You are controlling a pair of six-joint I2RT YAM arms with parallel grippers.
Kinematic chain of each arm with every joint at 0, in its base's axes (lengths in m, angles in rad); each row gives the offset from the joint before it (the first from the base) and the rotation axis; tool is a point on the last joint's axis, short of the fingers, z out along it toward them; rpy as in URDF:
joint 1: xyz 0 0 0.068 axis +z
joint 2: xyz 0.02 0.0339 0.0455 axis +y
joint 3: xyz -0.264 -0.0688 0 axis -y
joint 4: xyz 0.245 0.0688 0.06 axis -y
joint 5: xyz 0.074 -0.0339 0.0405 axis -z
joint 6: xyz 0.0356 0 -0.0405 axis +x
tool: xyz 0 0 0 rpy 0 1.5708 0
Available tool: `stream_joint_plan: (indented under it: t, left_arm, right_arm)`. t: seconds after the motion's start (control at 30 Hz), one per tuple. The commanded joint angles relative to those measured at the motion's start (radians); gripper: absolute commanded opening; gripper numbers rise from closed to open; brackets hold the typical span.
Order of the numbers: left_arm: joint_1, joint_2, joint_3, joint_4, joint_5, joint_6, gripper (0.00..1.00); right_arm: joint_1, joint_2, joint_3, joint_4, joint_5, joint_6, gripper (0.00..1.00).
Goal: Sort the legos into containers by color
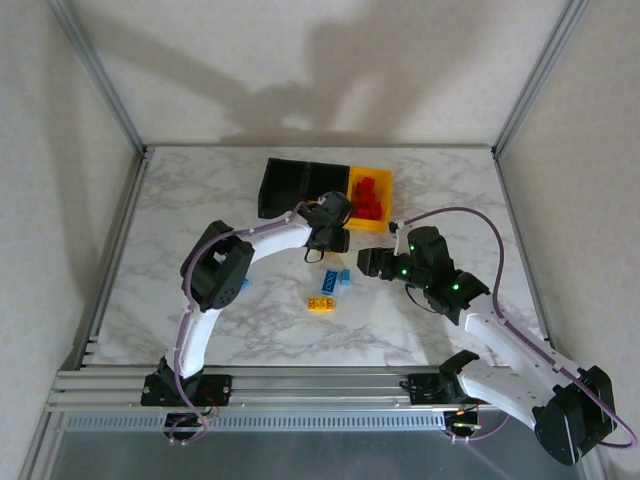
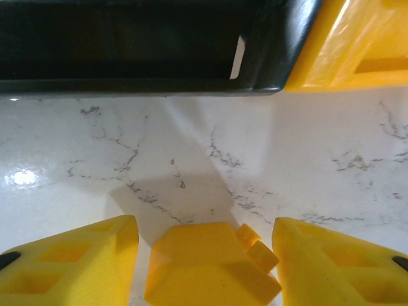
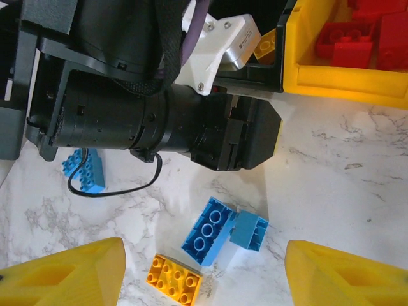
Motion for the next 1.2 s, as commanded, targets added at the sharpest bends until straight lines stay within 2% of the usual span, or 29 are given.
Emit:
stream_joint_plan:
  t: [0.0, 0.2, 0.27, 0.73, 0.93, 1.17]
  left_arm:
    - [-0.011, 0.018, 0.016, -0.035, -0.036, 0.009, 0.58]
    - [-0.012, 0.014, 0.01, -0.029, -0.041, 0.009, 0.48]
    - [-0.012, 0.01, 0.009, -0.034, -0.044, 0.011, 0.41]
    - [0.007, -0.145, 0.002, -0.059, -0.068, 0.01, 0.4]
    - [0.046, -0.13, 0.124, -0.093, -0.079, 0.013, 0.4]
    - [0.092, -0.016, 0.317, -0.138, -0.111, -0.02, 0.4]
  right_arm:
    - [-0.009, -0.014, -0.017, -0.012, -0.004, -0.011, 0.67]
    - [-0.012, -0.028, -0.043, -0.025, 0.005, -0.005, 0.67]
    - [-0.012, -0.033, -0.047, -0.022, 0.006, 0.001, 0.67]
    - [-0.015, -0.01, -0.05, 0.007, -0.015, 0.003, 0.67]
    - [-0.018, 0.039, -0.036, 0.04, -0.002, 0.034, 0.67]
    - [-0.017, 0.116, 0.005, 0.07, 0.002, 0.075, 0.67]
